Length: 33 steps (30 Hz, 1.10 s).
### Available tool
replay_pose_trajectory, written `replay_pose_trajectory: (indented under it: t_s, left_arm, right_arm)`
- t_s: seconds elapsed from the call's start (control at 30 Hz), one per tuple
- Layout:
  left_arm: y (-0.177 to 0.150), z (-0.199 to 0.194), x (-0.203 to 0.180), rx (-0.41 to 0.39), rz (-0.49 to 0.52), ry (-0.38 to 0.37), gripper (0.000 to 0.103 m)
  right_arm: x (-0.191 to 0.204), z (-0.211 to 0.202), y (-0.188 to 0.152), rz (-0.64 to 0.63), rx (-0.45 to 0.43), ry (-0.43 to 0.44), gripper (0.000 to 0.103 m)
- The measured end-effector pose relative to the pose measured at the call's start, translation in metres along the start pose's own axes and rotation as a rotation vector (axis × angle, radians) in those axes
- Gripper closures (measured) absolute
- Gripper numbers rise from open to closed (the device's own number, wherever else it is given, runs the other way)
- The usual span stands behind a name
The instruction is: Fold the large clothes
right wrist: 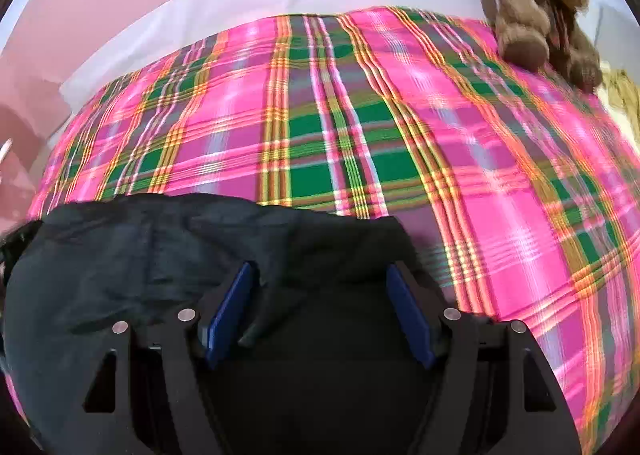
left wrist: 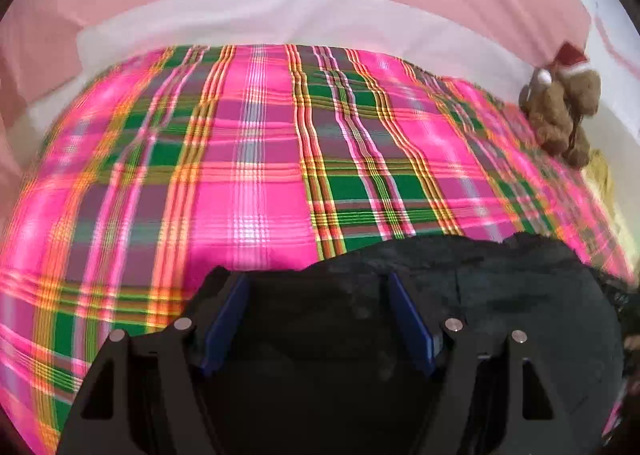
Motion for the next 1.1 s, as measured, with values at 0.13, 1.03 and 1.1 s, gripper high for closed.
replay_pose_trajectory:
  t_s: [0.13,1.03,1.1]
  left_arm:
    - [-0.004,0.015,-0.003,-0.015,-0.013,0.008,0.029]
    - [-0.017,-0.056,-0.063,-0.087,0.088,-0.117,0.029]
    - [-0.022,-0.041,-0.067,-0.09,0.087,-0.103,0.029]
  right_arm:
    - [-0.004,0.012,-0.002,-0.006,-0.01,-0.048,0.034]
    - [0.032,-0.051,-0.021,-0.09,-0.152,-0.018,0.034]
    - [0.018,-0.041,-0.025,-0.079,-0.166,-0.018,0.034]
Point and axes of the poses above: each gripper's, at about its wrist camera, not at the fingertips, and z roughly the way its jaws point, x to its left, y to its top, the point moved 10 cm from there along z, roughly the way its jaws point, and after that the axes turned 12 degrees about y, right-handed, at the moved point
